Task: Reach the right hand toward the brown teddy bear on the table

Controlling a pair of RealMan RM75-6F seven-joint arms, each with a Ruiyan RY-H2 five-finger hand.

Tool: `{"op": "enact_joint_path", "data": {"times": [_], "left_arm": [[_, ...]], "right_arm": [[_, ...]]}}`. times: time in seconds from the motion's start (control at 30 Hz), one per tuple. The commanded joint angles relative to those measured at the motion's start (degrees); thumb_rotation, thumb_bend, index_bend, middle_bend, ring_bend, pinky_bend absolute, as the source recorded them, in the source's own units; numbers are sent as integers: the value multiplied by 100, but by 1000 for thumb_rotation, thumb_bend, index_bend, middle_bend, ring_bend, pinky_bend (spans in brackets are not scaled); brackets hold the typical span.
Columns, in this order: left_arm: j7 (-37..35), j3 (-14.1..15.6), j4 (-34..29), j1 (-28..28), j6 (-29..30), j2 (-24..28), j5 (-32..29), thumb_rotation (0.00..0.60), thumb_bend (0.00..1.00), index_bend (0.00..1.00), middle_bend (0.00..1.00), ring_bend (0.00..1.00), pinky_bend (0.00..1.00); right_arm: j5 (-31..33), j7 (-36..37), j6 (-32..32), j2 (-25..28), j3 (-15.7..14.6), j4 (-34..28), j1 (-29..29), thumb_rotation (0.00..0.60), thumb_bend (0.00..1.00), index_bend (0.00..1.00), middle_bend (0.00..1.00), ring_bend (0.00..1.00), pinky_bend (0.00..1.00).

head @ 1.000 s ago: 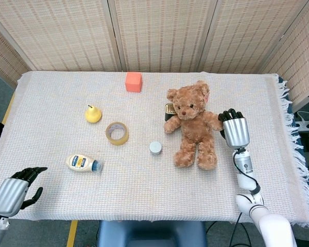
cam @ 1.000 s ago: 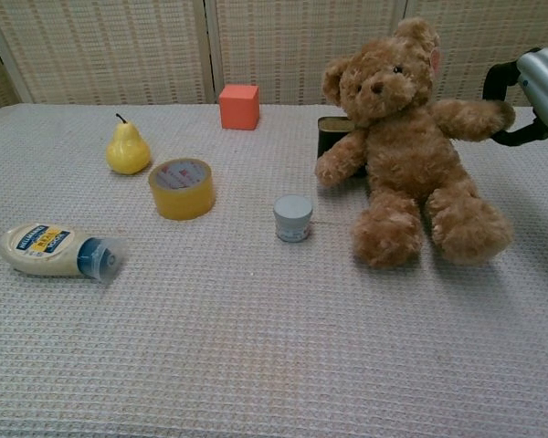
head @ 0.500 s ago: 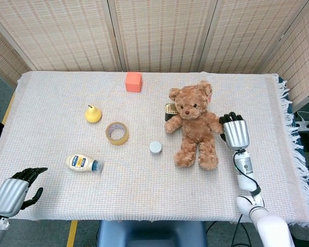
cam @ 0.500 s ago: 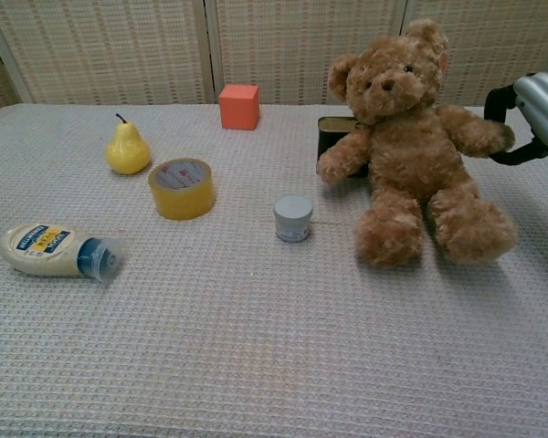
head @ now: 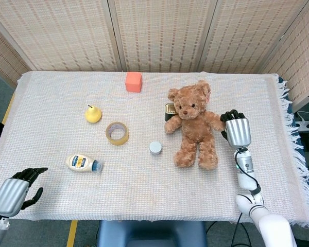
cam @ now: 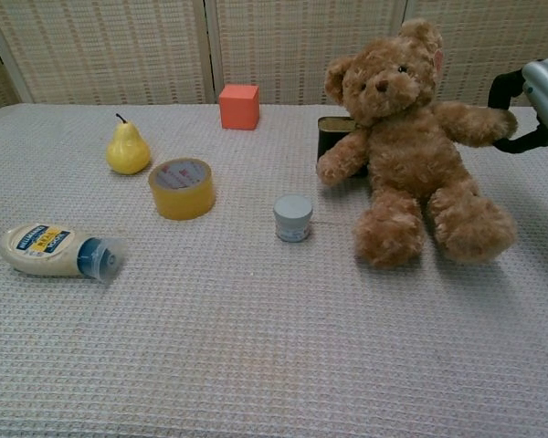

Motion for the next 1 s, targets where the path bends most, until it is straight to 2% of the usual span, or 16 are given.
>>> {"op": "enact_joint_path", "data": {"times": [0.03,0.33,0.67,1.0], "left_arm": [[-11,-1,-10,-6,-25,1,-20,600,419,220,289,259,425],[-7,1,-25,1,3,7,1,600,419,220,290,259,425],[62,13,-31,-5,-51,2,-24,600,419,220,294,259,425],[40,14,-51,-9,-48,15,-15,600,418,221,297,259,425]], "right_arm": [[-18,9,-105,-42,-70,62,-39,600,185,558,499,349,524],[89,110,353,55,104,-63,34,600,185,558,499,349,525],[44,101,12,32,-78,-147,-90,600,185,558,499,349,525],[130,171,312,62,78,-147,-3,600,185,558,499,349,525]]}}
